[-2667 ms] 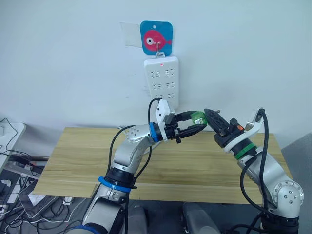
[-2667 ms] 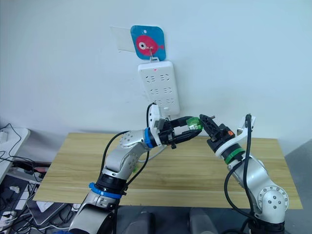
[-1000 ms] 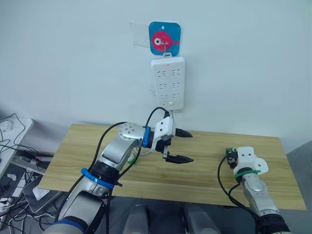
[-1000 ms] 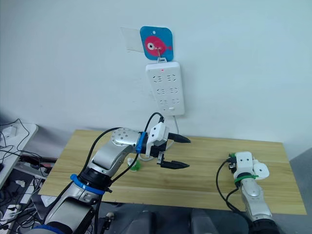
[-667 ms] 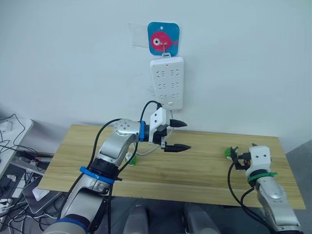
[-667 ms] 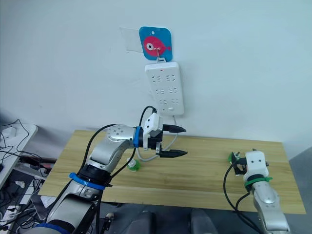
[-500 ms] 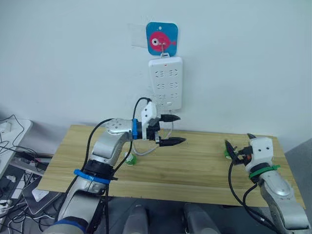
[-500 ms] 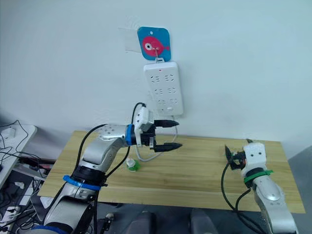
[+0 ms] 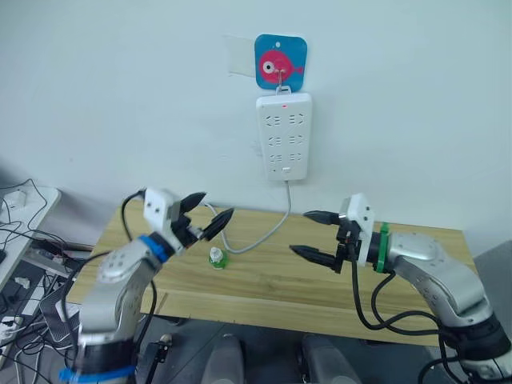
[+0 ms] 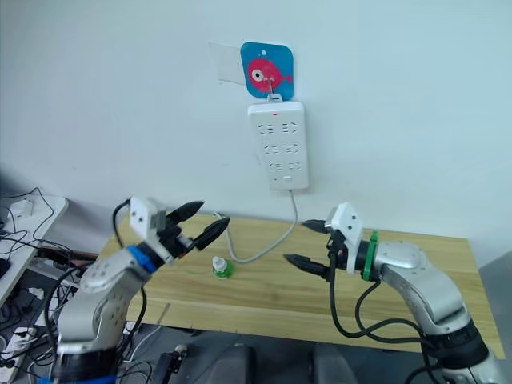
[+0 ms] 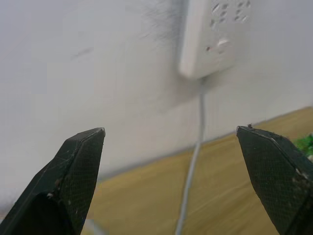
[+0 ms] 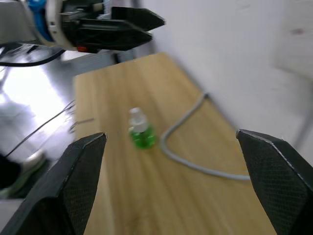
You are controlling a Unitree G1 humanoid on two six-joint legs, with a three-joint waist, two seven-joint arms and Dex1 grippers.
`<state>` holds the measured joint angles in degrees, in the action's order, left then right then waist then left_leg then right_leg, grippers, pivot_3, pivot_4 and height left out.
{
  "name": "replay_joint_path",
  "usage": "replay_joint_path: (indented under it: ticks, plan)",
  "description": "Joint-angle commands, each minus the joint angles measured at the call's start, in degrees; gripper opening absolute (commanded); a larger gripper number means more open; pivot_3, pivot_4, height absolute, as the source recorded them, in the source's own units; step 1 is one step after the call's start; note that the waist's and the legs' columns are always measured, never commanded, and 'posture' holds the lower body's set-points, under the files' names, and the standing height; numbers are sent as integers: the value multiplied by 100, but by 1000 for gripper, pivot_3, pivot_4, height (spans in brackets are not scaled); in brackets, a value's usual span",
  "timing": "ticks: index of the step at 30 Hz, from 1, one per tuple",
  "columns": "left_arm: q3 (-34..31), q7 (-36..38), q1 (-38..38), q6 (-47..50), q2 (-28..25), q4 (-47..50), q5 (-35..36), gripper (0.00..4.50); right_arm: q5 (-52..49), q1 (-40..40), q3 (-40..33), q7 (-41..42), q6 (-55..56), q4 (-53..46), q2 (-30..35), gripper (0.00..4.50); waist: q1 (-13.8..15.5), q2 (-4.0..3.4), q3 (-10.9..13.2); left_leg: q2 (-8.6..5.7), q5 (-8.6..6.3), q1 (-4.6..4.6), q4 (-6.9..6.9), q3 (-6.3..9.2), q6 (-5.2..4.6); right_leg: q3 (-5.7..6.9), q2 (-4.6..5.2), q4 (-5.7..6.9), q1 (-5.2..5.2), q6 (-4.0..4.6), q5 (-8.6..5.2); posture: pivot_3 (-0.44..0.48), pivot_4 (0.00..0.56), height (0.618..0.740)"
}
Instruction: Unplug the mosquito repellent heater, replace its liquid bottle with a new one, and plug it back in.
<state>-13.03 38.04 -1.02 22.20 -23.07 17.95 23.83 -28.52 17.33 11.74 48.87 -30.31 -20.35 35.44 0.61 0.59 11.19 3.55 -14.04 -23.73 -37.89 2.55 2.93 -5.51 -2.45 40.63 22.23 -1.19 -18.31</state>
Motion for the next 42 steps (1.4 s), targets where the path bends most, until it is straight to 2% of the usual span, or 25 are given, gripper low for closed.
replay_joint_path:
  ticks: [1, 5, 9, 20, 32, 42]
  plan:
    - [-30, -56, 704, -432, 25, 513, -110, 4500, -45, 301, 85, 600, 76, 275, 38, 4445, 62, 6, 4, -1, 0, 0, 3, -1, 0, -1, 0, -5, -1, 1, -1, 213, 206, 740]
    - [44, -128, 1355, -989, 154, 391, -353, 4500, -50, 602, 201, 950, 26, 458, -58, 4445, 115, 14, 19, 0, -2, -3, 6, -1, 1, 1, 3, -18, -3, 1, -1, 220, 216, 740]
    - [333, -278, 1601, -1845, 312, -479, -956, 4500, -35, 809, 379, 1169, -97, 432, -135, 4445, 150, 13, 38, -3, -2, -4, 10, 1, 0, 3, 5, -28, -6, 2, -1, 209, 225, 740]
    - [760, -447, 754, -3442, 849, -2824, -1382, 4500, -37, 855, 320, 1158, -442, 127, -78, 4445, 187, 26, 110, -2, -3, -8, 11, 0, 1, 7, 6, -33, -5, 2, 0, 150, 237, 740]
    - [1067, -360, -431, -4600, 1057, -5081, -1696, 4500, -194, 830, 33, 1043, -1067, -350, 183, 4445, 124, 27, 113, -5, -3, -10, 10, 8, 1, 14, 5, -33, -6, 2, 0, 118, 230, 740]
    - [960, -640, -830, -5179, 1158, -6172, -1753, 4500, -320, 850, -138, 902, -1302, -488, 265, 4445, 70, 28, 112, -7, -3, -12, 9, 14, 1, 19, 4, -31, -6, 1, 1, 95, 213, 740]
